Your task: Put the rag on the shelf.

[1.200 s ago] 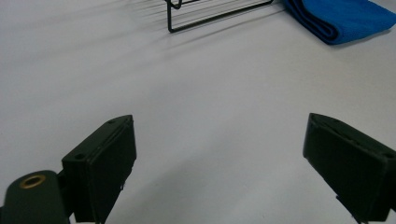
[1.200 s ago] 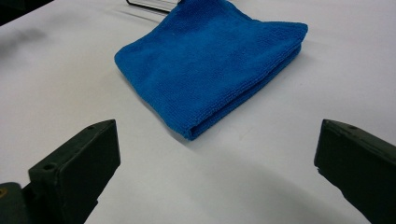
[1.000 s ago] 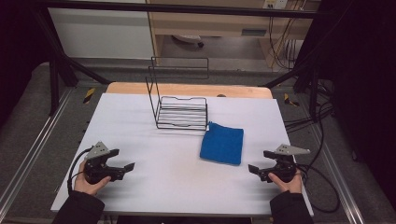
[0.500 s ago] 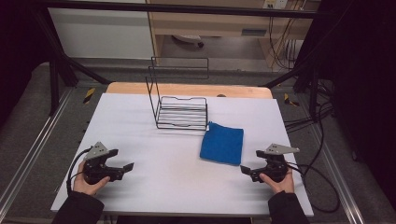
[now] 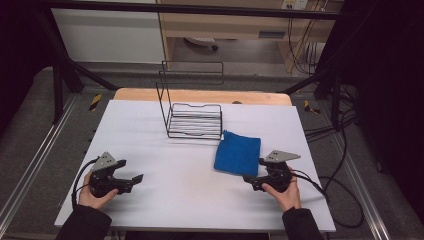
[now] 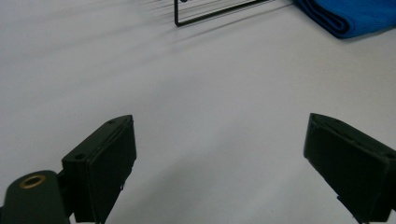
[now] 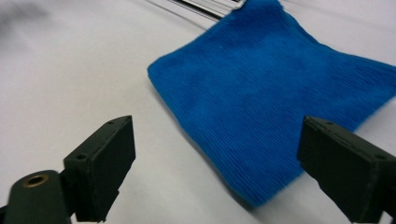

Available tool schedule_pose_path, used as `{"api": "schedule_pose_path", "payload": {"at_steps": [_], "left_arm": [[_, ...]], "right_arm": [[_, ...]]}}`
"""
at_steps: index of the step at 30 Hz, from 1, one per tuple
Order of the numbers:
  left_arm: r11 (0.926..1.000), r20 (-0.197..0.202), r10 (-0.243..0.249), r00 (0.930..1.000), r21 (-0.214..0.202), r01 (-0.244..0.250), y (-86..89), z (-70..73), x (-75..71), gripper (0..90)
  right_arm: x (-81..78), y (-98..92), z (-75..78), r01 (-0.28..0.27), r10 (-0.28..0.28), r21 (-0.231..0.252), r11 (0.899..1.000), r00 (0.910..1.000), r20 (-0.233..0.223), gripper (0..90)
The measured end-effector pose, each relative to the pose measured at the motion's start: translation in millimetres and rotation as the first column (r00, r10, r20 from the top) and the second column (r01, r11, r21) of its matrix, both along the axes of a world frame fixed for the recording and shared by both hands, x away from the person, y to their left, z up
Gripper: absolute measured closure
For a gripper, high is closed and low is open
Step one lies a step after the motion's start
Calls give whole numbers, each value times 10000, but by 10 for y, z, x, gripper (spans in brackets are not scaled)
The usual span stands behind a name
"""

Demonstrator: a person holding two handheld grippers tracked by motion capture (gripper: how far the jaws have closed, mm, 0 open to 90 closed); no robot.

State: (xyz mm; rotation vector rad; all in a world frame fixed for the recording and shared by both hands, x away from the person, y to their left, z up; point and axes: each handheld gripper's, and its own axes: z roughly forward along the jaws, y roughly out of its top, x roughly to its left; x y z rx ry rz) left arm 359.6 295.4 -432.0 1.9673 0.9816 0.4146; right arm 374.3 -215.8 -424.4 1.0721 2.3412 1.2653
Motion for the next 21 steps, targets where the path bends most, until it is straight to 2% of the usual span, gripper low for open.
{"api": "schedule_pose_path", "payload": {"at_steps": [5, 11, 20, 21], "left_arm": [[10000, -11, 4, 10000, 18, -4, -6, -3, 2, 96], [10000, -15, 17, 10000, 68, -17, -8, -7, 5, 98], [9999, -12, 2, 10000, 112, -2, -10, -10, 5, 100], [9999, -12, 2, 10000, 112, -2, -10, -10, 5, 100]], "right_arm": [[48, 190, 10, -377, 376, -137, 9992, 9993, -52, 194], [116, 435, -13, -857, 853, -544, 9948, 9963, -105, 286], [257, 789, -53, -1243, 1238, -893, 9882, 9922, -113, 501], [276, 823, -63, -1289, 1280, -1040, 9862, 9917, -145, 526]]}}
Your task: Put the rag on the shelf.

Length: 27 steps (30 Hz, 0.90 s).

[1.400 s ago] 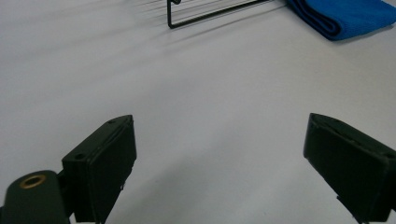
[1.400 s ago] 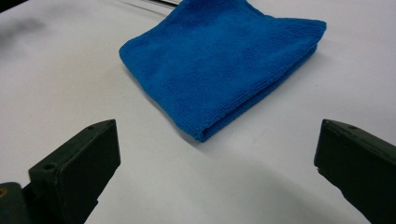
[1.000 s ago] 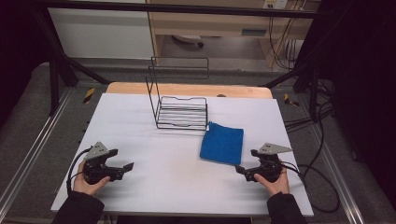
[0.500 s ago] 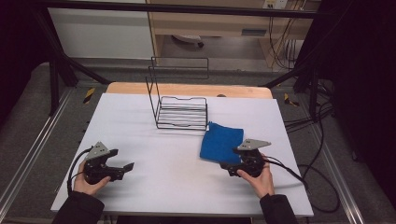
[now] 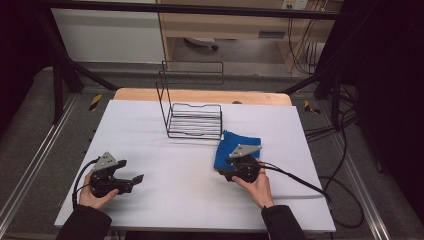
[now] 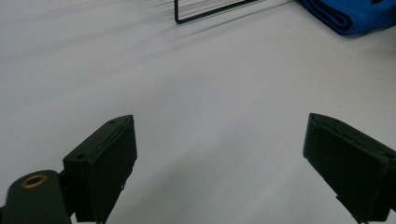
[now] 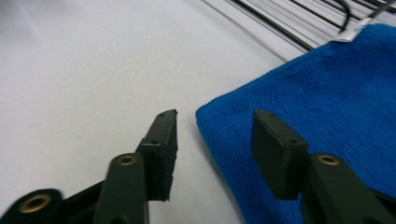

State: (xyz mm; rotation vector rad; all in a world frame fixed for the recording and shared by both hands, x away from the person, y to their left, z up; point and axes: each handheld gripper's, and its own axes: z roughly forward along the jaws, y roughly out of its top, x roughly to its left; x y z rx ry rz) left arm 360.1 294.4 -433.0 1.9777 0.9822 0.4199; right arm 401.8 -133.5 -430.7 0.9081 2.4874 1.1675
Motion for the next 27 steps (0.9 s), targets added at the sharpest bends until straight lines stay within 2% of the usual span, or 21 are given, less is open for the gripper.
{"api": "schedule_pose_path", "payload": {"at_steps": [5, 10, 17, 21, 27], "left_arm": [[10000, -11, 0, 10000, 14, 0, -1, -3, 1, 101], [10000, 12, -34, 10000, 45, 34, -5, 0, -2, 103], [10000, 20, -39, 10000, 66, 39, -6, 1, -3, 103], [9999, 1, -79, 10000, 134, 79, -6, -1, 0, 104], [9999, 36, -60, 10000, 80, 60, -5, 2, 0, 105]], "right_arm": [[80, 148, -73, -236, 236, -331, 9992, 9997, 15, 587], [143, 237, -178, -182, 192, -840, 9963, 9997, 116, 623], [133, 234, -203, -140, 233, -1276, 9917, 9971, 718, 758], [137, 229, -200, -164, 270, -1315, 9912, 9965, 789, 842], [126, 191, -118, -215, 293, -1001, 9947, 9966, 771, 871]]}}
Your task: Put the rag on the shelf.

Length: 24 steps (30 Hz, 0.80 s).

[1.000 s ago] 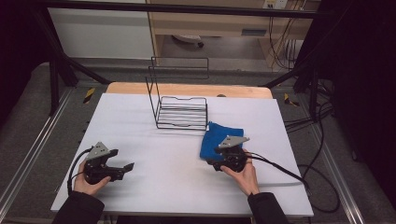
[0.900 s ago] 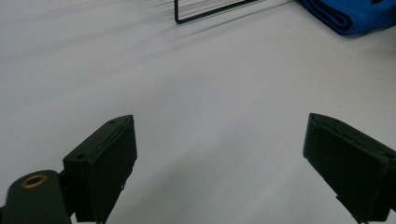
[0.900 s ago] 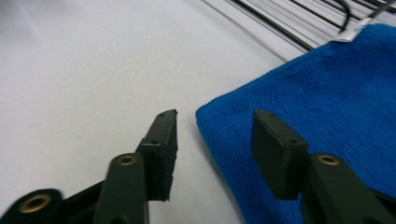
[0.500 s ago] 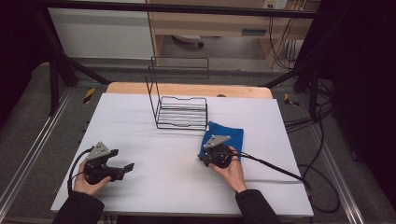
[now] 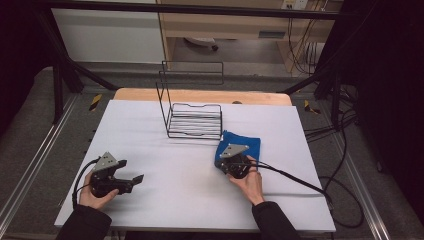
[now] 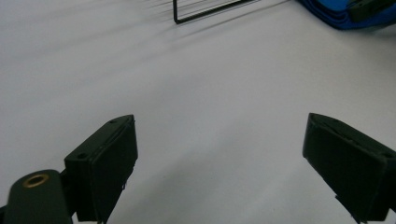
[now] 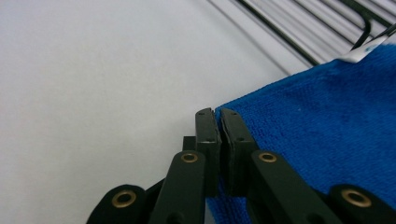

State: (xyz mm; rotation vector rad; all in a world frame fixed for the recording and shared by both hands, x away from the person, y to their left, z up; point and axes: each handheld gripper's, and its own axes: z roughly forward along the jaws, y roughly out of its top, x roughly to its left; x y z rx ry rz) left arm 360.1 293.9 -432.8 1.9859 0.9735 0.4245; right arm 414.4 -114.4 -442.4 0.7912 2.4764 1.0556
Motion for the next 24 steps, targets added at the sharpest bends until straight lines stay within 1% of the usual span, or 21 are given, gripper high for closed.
{"api": "schedule_pose_path", "payload": {"at_steps": [4, 6, 9, 13, 14, 15, 17, 20, 23, 24], "left_arm": [[10000, -22, -40, 10000, 59, 40, 0, -1, 0, 104], [10000, -22, -41, 10000, 75, 42, -3, 0, -1, 105], [10000, -25, -29, 10000, 80, 29, -6, 2, -2, 104], [9999, -16, -19, 10000, 101, 20, -6, 3, -6, 104], [9999, -16, -19, 10000, 101, 20, -6, 3, -6, 104], [9999, -17, -12, 10000, 102, 12, -5, 3, -6, 104], [9999, -28, -12, 10000, 110, 12, -6, 1, -4, 104], [9999, -23, -1, 10000, 120, 1, -12, -1, -6, 104], [9999, -21, -13, 10000, 132, 14, -16, 3, -9, 104], [9999, -18, -19, 10000, 139, 19, -17, 2, -9, 104]], "right_arm": [[-70, -51, 118, -196, 198, 368, 9991, 9998, -55, 873], [-115, -66, 156, -366, 382, 578, 9977, 9989, -268, 874], [-185, -70, 183, -624, 666, 803, 9948, 9965, -513, 874], [-267, -62, 193, -990, 1089, 1050, 9895, 9897, -927, 873], [-267, -62, 193, -990, 1089, 1050, 9895, 9897, -927, 873], [-327, -59, 188, -1197, 1315, 1082, 9869, 9852, -1098, 873], [-388, -62, 188, -1320, 1453, 1108, 9850, 9818, -1220, 873], [-495, -77, 202, -1685, 1834, 1166, 9788, 9742, -1315, 872], [-608, -100, 212, -2053, 2206, 1138, 9721, 9648, -1435, 871], [-644, -109, 211, -2206, 2351, 1071, 9695, 9602, -1507, 870]]}}
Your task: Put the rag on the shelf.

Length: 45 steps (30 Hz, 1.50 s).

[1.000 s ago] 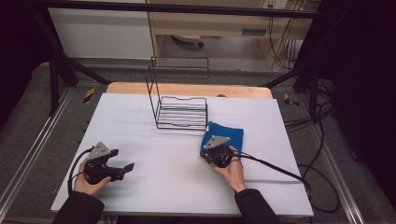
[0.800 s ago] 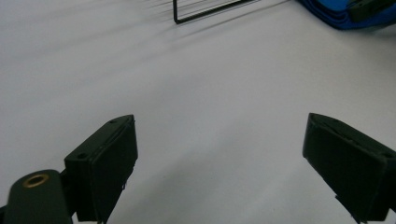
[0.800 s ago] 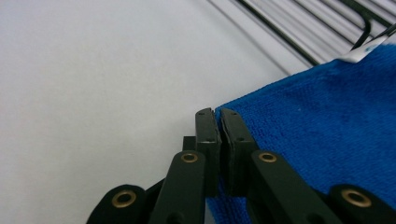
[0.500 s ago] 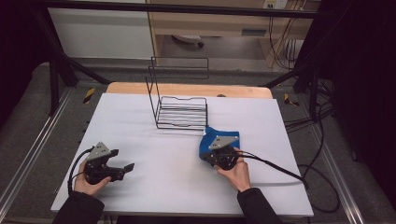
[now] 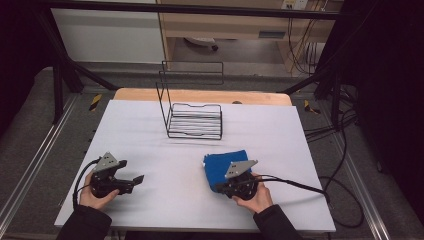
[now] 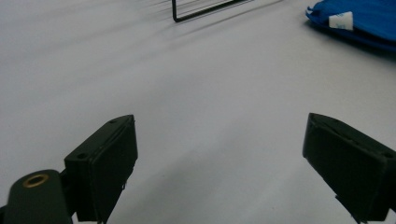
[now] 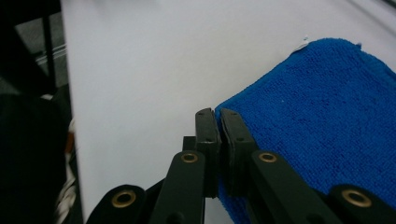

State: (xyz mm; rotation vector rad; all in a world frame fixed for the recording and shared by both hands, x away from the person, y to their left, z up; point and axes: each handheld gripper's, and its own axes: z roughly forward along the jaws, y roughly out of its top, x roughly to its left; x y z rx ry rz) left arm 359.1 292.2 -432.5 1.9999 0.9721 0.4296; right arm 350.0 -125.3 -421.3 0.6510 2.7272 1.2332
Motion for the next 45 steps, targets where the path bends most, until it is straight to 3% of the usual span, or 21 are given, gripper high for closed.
{"api": "schedule_pose_path", "payload": {"at_steps": [6, 8, 10, 11, 14, 15, 18, 20, 23, 26, 30, 32, 37, 39, 40, 42, 45], "left_arm": [[10000, -16, -27, 10000, 51, 27, -9, -4, 1, 104], [10000, -6, -17, 10000, 22, 17, -9, -2, -1, 104], [10000, -5, -19, 10000, 22, 19, -6, -1, -1, 104], [10000, -14, -7, 10000, 11, 7, -2, -3, 0, 104], [10000, -15, -11, 10000, 14, 11, -1, -3, -1, 104], [10000, -10, -17, 10000, 25, 17, -6, -1, -2, 104], [10000, -18, -40, 10000, 62, 40, -12, -3, -2, 104], [10000, -19, -34, 10000, 62, 34, -12, -3, -1, 104], [10000, -19, -25, 10000, 65, 25, -10, -3, -1, 104], [10000, -23, -20, 10000, 87, 21, -12, -3, -1, 104], [9999, -14, -32, 10000, 162, 32, -17, -4, -4, 104], [9999, -17, -45, 10000, 165, 45, -20, -5, -4, 104], [9999, -21, -42, 10000, 167, 42, -23, -8, -2, 104], [9998, -14, -52, 10000, 176, 52, -23, -6, -4, 104], [9998, -14, -52, 10000, 176, 52, -23, -6, -4, 104], [9998, 1, -47, 10000, 193, 47, -26, -4, -6, 104], [9998, -4, -45, 10000, 198, 45, -31, -4, -7, 104]], "right_arm": [[-102, -53, -72, -179, 176, -126, 9998, 9995, -252, 832], [-97, -65, -77, 34, -33, 106, 9999, 9999, -109, 743], [-92, -76, -63, 79, -77, 240, 9997, 9999, -77, 720], [-87, -136, 1, 406, -416, 635, 9972, 9990, 143, 637], [-74, -225, 57, 868, -900, 948, 9917, 9955, 308, 590], [-57, -362, 98, 1609, -1673, 1227, 9793, 9850, 433, 535], [-34, -598, 95, 2903, -2973, 1317, 9478, 9541, 362, 505], [-29, -741, 57, 3688, -3745, 1188, 9219, 9268, 292, 495], [-53, -896, -28, 4385, -4406, 735, 8957, 8976, 151, 496], [-85, -979, -114, 4760, -4763, 314, 8789, 8793, 36, 521], [-118, -1023, -191, 4935, -4939, -220, 8695, 8692, -216, 568], [-124, -1033, -214, 4999, -5006, -268, 8657, 8650, -338, 600], [-118, -993, -270, 4935, -4959, -488, 8684, 8650, -761, 678], [-121, -977, -275, 5056, -5079, -490, 8614, 8567, -896, 712], [-121, -977, -275, 5056, -5079, -490, 8614, 8567, -896, 712], [-121, -961, -278, 5260, -5265, -403, 8495, 8406, -1274, 790], [-108, -956, -271, 5316, -5290, -354, 8463, 8307, -1734, 858]]}}
